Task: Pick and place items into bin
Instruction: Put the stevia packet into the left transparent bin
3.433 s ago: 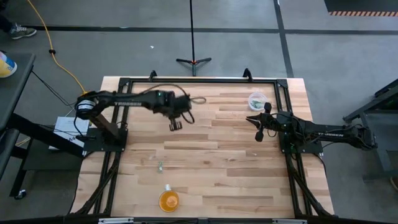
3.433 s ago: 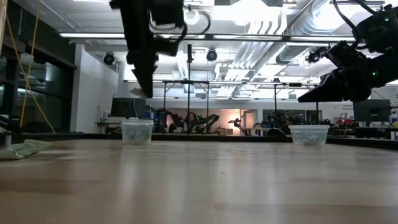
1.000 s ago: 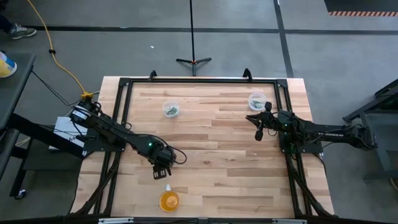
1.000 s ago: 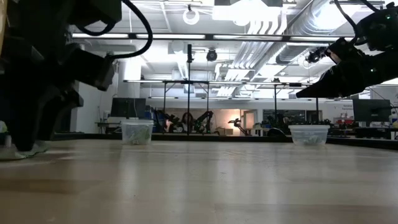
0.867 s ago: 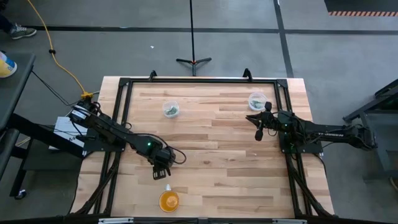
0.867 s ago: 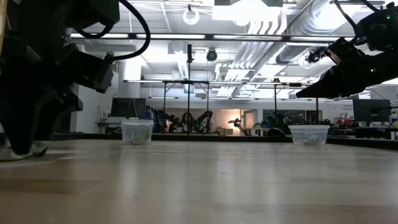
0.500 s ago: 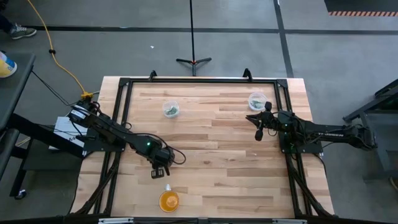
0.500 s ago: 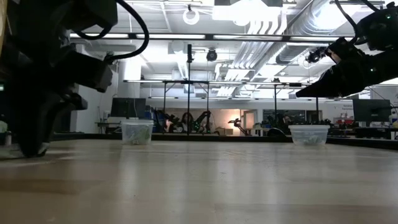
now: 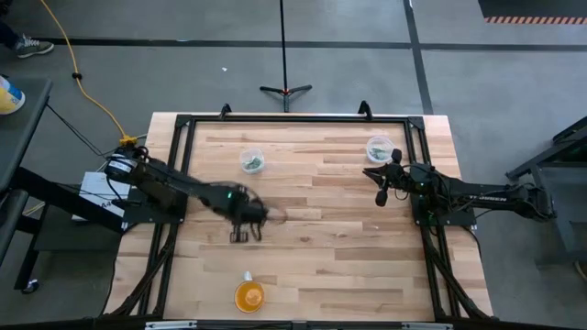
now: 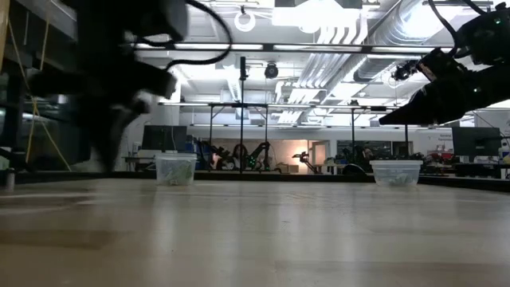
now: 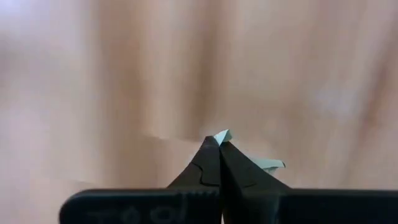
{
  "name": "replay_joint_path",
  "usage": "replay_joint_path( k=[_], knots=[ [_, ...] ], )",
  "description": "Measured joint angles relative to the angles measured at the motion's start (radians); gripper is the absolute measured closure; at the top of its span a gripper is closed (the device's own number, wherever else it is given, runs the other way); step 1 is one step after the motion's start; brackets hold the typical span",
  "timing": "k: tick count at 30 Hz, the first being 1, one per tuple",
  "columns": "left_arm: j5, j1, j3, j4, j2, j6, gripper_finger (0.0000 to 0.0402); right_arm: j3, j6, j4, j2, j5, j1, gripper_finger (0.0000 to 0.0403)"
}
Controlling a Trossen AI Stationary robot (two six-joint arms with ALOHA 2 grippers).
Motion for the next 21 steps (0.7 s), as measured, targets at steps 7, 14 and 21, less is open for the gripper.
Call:
replay_joint_path(
  k=[7,14,21],
  knots=[
    [-0.077,0.192,0.126,-0.078,-0.001,0.237,0.0378,0.0,-0.005,0.0,0.0,0.031,0.0,0.0375],
    [-0.126,0.358,0.245,-0.114,-0.002,0.462,0.038,0.0,-0.011,0.0,0.0,0.031,0.0,0.0375],
    [-0.108,0.559,0.249,-0.105,-0.002,0.57,0.0379,0.0,-0.011,-0.001,0.0,0.031,0.0,0.0375]
  ],
)
